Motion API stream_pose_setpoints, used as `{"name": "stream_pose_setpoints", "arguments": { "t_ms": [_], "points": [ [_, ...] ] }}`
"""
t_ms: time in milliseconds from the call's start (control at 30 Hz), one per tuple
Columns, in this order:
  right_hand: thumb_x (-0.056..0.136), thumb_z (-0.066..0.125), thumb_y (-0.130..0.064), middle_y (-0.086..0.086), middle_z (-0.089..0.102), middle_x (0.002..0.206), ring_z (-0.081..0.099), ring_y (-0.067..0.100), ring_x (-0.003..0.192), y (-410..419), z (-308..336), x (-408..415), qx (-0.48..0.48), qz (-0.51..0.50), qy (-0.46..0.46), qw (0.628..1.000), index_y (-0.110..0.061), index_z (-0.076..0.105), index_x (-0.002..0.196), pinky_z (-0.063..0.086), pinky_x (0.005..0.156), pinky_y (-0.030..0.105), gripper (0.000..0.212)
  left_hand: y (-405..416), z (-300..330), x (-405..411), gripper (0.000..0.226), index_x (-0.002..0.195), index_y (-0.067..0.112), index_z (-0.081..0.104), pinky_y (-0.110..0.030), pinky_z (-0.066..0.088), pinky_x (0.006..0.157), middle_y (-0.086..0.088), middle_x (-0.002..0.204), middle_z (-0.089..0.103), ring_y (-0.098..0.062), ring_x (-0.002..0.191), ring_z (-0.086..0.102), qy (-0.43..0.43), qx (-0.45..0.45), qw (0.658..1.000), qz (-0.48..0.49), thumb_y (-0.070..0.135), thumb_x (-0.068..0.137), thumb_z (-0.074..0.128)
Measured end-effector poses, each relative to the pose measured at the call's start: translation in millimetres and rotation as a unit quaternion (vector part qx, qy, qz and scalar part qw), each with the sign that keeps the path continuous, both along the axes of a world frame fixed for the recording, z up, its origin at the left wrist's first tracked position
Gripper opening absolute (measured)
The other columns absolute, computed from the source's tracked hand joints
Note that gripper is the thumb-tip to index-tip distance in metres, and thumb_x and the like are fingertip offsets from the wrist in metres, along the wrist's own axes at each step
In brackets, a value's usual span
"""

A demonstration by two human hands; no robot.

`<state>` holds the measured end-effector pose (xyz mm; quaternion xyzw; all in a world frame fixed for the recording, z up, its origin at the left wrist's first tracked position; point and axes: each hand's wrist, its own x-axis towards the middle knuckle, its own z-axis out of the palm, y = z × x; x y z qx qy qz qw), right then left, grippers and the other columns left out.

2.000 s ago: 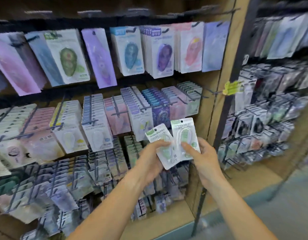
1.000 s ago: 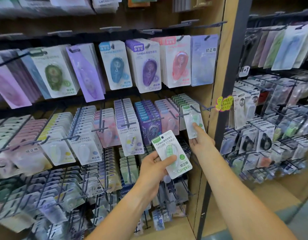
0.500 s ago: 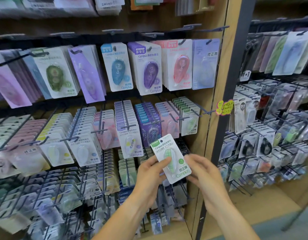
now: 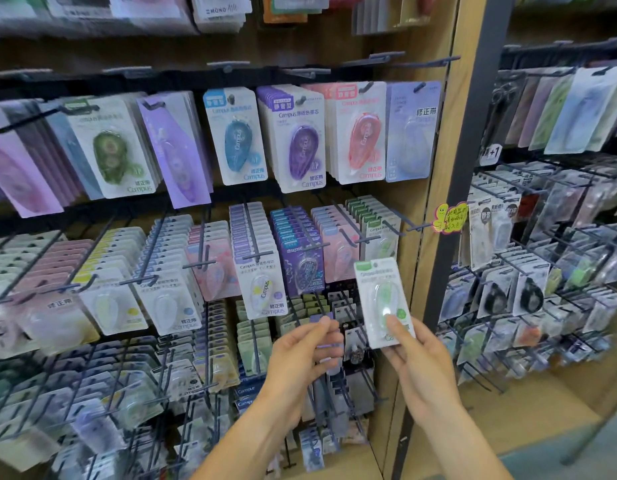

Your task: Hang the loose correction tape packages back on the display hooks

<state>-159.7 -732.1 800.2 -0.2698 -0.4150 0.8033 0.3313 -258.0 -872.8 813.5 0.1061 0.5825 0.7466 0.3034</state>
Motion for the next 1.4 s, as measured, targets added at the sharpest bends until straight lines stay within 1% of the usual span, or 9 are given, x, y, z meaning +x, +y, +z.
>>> {"name": "stream_pose_setpoints", "arguments": {
  "t_ms": [133, 467, 700, 833, 900, 1067, 1167, 1267, 1400],
  "points": [
    [0.095, 0.068, -0.013, 0.005, 0.076, 0.12, 0.072, 0.021, 0.111, 20, 11, -11, -0.01, -0.029, 0.027, 0.999, -0.01, 0.069, 0.12, 0.054, 0.094, 0.035, 0.025, -14, -11, -2, 0.024, 0.106, 0.009, 0.082, -0.03, 0.062, 0.075, -0.013, 0.1, 0.079, -0.022, 0.083, 0.073, -0.038, -0.015, 0.999, 0.015, 0.027, 0.101, 0.068],
    [0.098, 0.067, -0.011, 0.005, 0.075, 0.119, 0.073, 0.017, 0.104, 40, 26, -22, -0.029, -0.067, 0.028, 0.997, -0.008, 0.067, 0.124, 0.058, 0.084, 0.029, 0.026, -25, -16, -8, 0.02, 0.105, 0.011, 0.082, -0.038, 0.058, 0.086, -0.014, 0.101, 0.079, -0.023, 0.085, 0.072, -0.035, -0.031, 0.999, 0.022, 0.025, 0.1, 0.068],
    [0.097, 0.067, -0.008, 0.007, 0.073, 0.119, 0.071, 0.018, 0.104, 45, 29, -26, -0.059, -0.099, 0.027, 0.993, -0.01, 0.069, 0.111, 0.054, 0.1, 0.039, 0.014, -30, -15, -11, 0.02, 0.099, 0.013, 0.085, -0.043, 0.058, 0.093, -0.012, 0.099, 0.08, -0.022, 0.082, 0.073, -0.033, -0.033, 0.999, 0.02, 0.025, 0.1, 0.069],
    [0.096, 0.069, -0.007, 0.008, 0.072, 0.117, 0.071, 0.017, 0.096, 47, 31, -35, -0.079, -0.105, 0.014, 0.991, -0.006, 0.067, 0.115, 0.057, 0.089, 0.034, 0.019, -33, -15, -12, 0.02, 0.099, 0.013, 0.085, -0.04, 0.059, 0.09, -0.011, 0.099, 0.08, -0.023, 0.083, 0.072, -0.034, -0.037, 0.999, 0.021, 0.025, 0.1, 0.069],
    [0.092, 0.074, -0.007, 0.011, 0.071, 0.116, 0.071, 0.019, 0.097, 57, 31, -48, -0.117, -0.111, 0.005, 0.987, -0.006, 0.066, 0.104, 0.058, 0.084, 0.032, 0.014, -34, -15, -12, 0.02, 0.098, 0.013, 0.085, -0.04, 0.059, 0.089, -0.011, 0.098, 0.08, -0.023, 0.083, 0.072, -0.033, -0.036, 0.999, 0.022, 0.025, 0.1, 0.069],
    [0.08, 0.087, -0.008, 0.018, 0.066, 0.131, 0.069, 0.027, 0.111, 78, 30, -89, -0.183, -0.141, -0.019, 0.973, -0.001, 0.059, 0.12, 0.062, 0.08, 0.034, 0.049, -36, -12, -11, 0.021, 0.094, 0.015, 0.086, -0.037, 0.059, 0.085, -0.01, 0.097, 0.08, -0.022, 0.082, 0.072, -0.03, -0.044, 0.998, 0.026, 0.025, 0.1, 0.069],
    [0.078, 0.088, -0.008, 0.019, 0.065, 0.13, 0.069, 0.028, 0.111, 81, 32, -102, -0.203, -0.154, -0.027, 0.967, -0.004, 0.054, 0.119, 0.061, 0.09, 0.036, 0.053, -39, -9, -11, 0.023, 0.09, 0.016, 0.086, -0.038, 0.059, 0.086, -0.01, 0.097, 0.08, -0.021, 0.081, 0.071, -0.029, -0.042, 0.998, 0.026, 0.025, 0.101, 0.068],
    [0.08, 0.087, -0.012, 0.02, 0.067, 0.129, 0.069, 0.023, 0.104, 85, 27, -103, -0.206, -0.136, -0.028, 0.969, 0.0, 0.058, 0.13, 0.058, 0.084, 0.029, 0.059, -44, -6, -11, 0.022, 0.091, 0.015, 0.086, -0.043, 0.059, 0.093, -0.011, 0.098, 0.08, -0.022, 0.081, 0.07, -0.03, -0.04, 0.998, 0.03, 0.024, 0.101, 0.068],
    [0.088, 0.081, -0.014, 0.024, 0.06, 0.14, 0.064, 0.024, 0.119, 89, 22, -95, -0.195, -0.103, -0.037, 0.975, 0.002, 0.057, 0.134, 0.056, 0.094, 0.028, 0.055, -50, -6, -12, 0.021, 0.101, 0.009, 0.083, -0.044, 0.058, 0.095, -0.012, 0.099, 0.079, -0.022, 0.082, 0.071, -0.031, -0.038, 0.998, 0.037, 0.023, 0.101, 0.068]
  ]
}}
